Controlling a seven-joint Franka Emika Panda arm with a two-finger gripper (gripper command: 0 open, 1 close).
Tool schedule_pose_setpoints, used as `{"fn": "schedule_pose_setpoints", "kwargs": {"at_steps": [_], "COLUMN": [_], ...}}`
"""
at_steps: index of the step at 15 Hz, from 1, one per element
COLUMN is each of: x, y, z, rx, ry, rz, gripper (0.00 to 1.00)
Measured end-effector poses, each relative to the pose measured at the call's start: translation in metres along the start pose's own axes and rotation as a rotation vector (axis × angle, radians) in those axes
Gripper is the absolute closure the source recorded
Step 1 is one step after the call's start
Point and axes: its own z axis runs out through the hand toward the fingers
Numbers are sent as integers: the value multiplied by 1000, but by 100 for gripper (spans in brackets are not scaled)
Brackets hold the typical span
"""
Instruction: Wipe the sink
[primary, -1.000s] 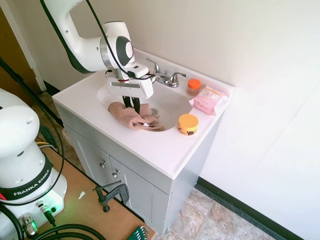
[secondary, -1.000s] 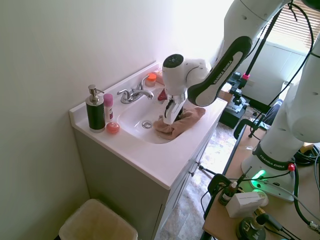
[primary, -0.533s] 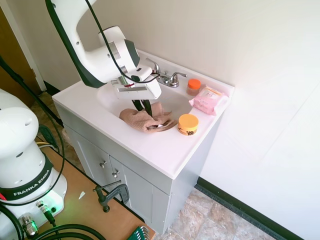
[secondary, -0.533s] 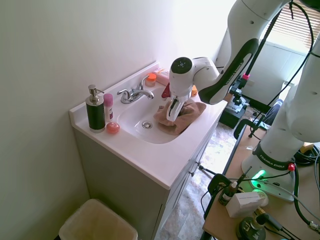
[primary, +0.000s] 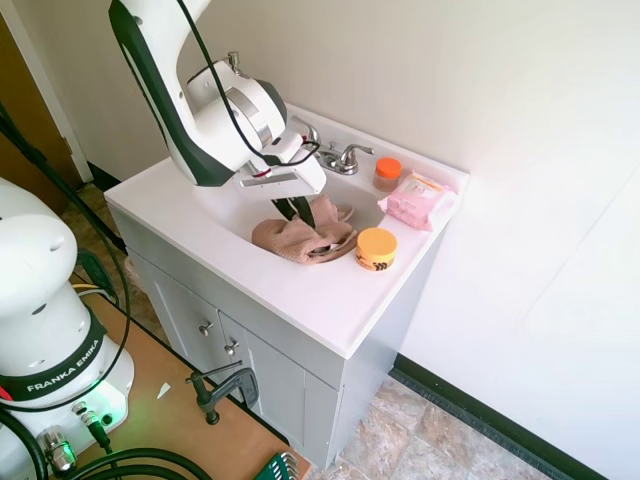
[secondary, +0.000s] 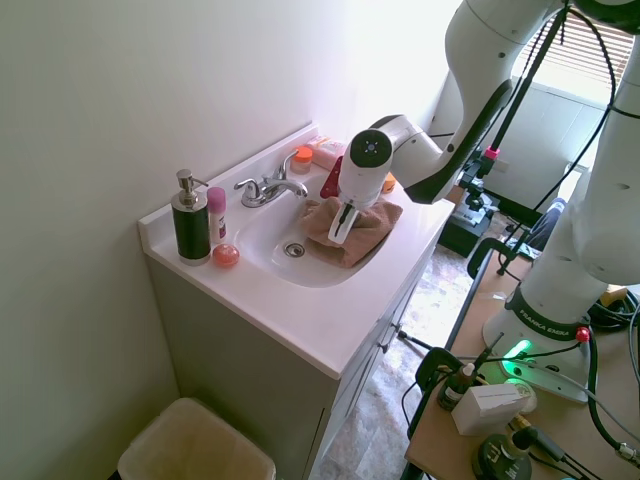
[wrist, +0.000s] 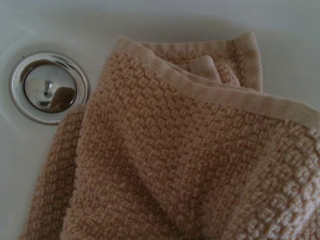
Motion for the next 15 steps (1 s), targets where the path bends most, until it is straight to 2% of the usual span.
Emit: {"fn": "schedule_pose_setpoints", "kwargs": {"at_steps": [5,9,15], "x": [12,20,5], "y": [-11,-22,-54], "z": [29,41,19], "rx": [18,37,119], "ry": [89,103,106], "rz": [-17,12,19], "gripper": [100,100,100]}}
